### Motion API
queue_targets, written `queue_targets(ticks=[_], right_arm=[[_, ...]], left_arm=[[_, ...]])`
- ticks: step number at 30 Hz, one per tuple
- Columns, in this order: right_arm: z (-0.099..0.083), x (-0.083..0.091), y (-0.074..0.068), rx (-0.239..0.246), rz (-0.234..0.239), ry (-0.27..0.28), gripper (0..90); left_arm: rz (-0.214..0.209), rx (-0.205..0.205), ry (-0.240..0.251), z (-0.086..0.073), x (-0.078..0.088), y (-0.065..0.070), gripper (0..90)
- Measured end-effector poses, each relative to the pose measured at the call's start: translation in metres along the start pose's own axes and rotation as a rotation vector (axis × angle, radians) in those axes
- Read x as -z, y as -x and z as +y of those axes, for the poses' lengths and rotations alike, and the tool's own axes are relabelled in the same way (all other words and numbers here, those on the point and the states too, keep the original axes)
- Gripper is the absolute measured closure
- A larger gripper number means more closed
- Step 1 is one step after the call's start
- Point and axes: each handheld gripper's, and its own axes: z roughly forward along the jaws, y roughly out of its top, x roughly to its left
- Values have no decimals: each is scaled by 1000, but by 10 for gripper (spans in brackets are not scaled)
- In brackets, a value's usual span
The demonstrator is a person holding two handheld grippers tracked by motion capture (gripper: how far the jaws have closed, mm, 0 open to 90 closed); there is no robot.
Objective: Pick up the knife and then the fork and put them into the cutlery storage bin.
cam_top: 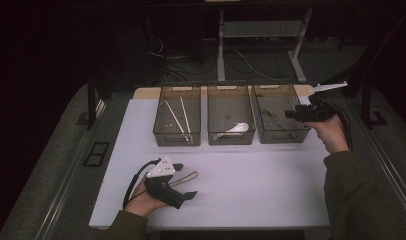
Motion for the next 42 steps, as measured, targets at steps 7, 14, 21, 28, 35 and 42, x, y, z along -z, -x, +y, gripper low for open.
queue_targets(ticks=[7,14,21,28,35,42], right_arm=[[-14,23,-22,34,76,64,322],[-42,35,-49,68,110,105,262],[-72,39,-73,79,181,142,253],[-98,38,-86,77,193,114,204],[-126,35,-99,97,190,79,199],[-147,38,-107,120,204,36,197]], left_arm=[[-2,1,1,0,0,0,0],[-1,1,2,0,0,1,0],[-4,-8,-1,1,0,2,0],[4,-5,10,1,3,1,0],[30,-4,13,1,9,-3,0],[96,-22,-43,-5,26,-15,164]])
